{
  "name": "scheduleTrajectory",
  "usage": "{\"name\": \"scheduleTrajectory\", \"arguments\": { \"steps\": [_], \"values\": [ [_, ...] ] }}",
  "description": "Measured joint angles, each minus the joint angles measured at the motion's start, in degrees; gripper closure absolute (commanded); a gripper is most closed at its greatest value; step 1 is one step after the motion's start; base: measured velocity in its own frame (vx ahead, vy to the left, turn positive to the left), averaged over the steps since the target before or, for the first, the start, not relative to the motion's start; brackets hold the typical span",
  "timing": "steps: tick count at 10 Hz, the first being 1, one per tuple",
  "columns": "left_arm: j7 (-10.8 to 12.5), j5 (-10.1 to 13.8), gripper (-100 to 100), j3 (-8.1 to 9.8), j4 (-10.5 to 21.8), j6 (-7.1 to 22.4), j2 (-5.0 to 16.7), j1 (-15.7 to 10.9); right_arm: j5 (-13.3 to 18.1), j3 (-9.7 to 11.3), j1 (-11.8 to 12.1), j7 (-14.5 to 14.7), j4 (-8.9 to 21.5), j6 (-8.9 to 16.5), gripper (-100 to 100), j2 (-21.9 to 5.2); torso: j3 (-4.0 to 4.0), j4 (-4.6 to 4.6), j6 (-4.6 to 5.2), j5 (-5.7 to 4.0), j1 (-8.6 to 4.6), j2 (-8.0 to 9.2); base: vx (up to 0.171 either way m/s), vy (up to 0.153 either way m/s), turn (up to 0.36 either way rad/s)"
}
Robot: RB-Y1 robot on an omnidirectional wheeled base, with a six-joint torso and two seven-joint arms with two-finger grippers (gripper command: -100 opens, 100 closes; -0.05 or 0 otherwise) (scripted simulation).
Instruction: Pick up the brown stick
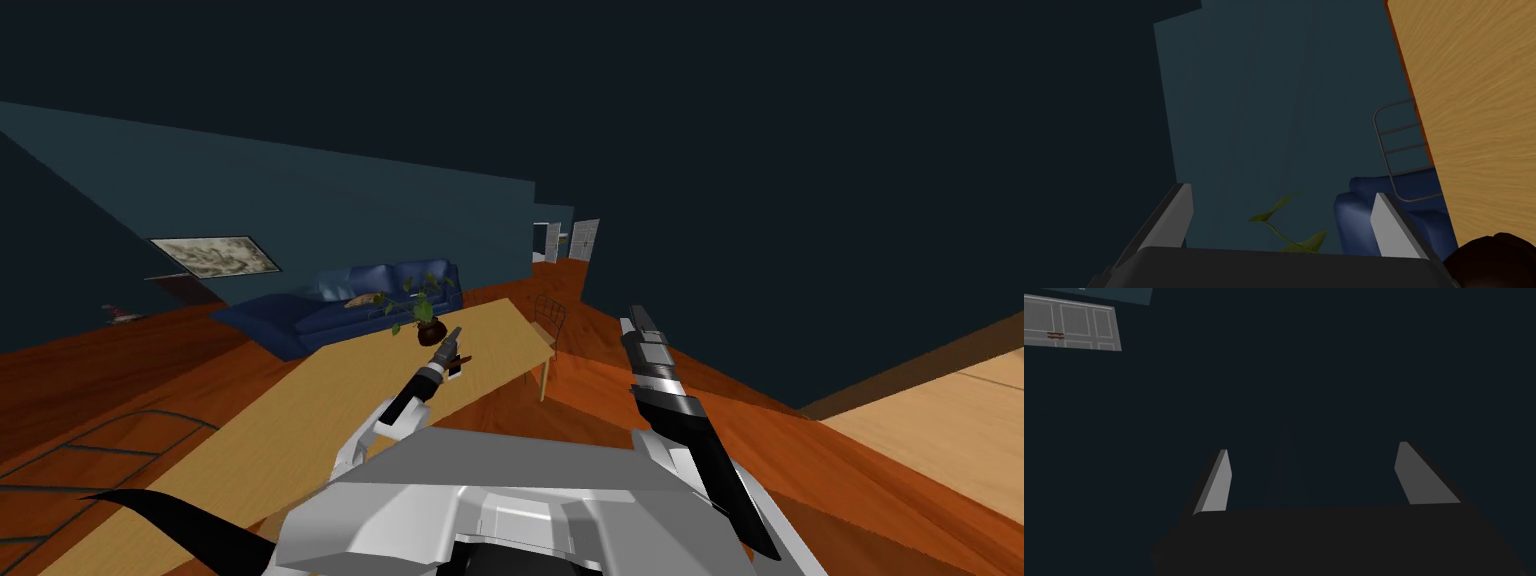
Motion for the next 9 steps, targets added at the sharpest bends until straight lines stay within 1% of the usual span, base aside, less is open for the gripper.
{"name": "scheduleTrajectory", "arguments": {
  "steps": [1,2,3,4,5,6,7,8,9],
  "values": [
    [0.16,1.59,-100,0.13,1.64,1.67,1.46,-0.06,0.0,0.0,-0.01,0.0,0.0,0.0,0,0.0,0.02,0.0,0.01,0.0,0.03,0.03,-0.026,0.026,-0.14],
    [0.44,2.73,-100,0.54,2.48,4.0,2.53,-0.55,0.0,-0.01,0.01,0.0,0.0,0.0,0,0.0,0.02,0.01,-0.05,0.01,0.04,0.03,-0.01,0.009,0.03],
    [0.47,2.95,-100,0.56,2.95,4.77,2.63,-0.08,0.0,-0.01,0.01,0.0,0.0,0.0,0,0.0,0.0,0.0,-0.07,0.0,-0.02,0.0,-0.011,0.001,-0.209],
    [0.72,4.34,-100,0.59,4.65,5.27,4.05,-0.1,0.0,0.0,0.0,0.0,0.0,0.0,0,0.0,-0.01,0.0,-0.01,-0.01,-0.04,-0.02,-0.011,0.008,-0.153],
    [0.87,5.04,-100,0.48,6.78,5.75,4.56,-0.71,0.0,-0.01,0.01,0.0,0.0,0.0,0,0.0,-0.02,-0.01,-0.04,0.0,-0.03,-0.03,-0.014,0.008,-0.272],
    [1.13,6.54,-100,0.61,8.78,6.65,5.86,-0.87,0.0,0.0,0.0,0.0,0.0,0.0,0,0.0,-0.01,0.0,-0.01,-0.01,-0.01,-0.02,-0.012,0.017,-0.131],
    [1.14,7.11,-100,0.76,9.48,8.14,5.98,-0.87,0.0,-0.01,0.01,0.0,0.0,0.0,0,0.0,-0.01,0.0,-0.06,0.0,-0.01,-0.03,-0.009,0.013,-0.237],
    [1.38,8.62,-100,1.16,10.47,10.26,7.09,-1.46,0.0,0.0,0.0,0.0,0.0,0.0,0,0.0,-0.02,0.0,-0.01,-0.01,0.0,-0.04,-0.007,0.015,-0.137],
    [1.39,9.1,-100,1.38,11.33,12.19,7.03,-1.61,0.0,-0.01,0.01,0.0,0.0,0.0,0,0.0,-0.02,-0.01,-0.06,0.0,-0.01,-0.05,-0.003,0.006,0.025]
  ]
}}
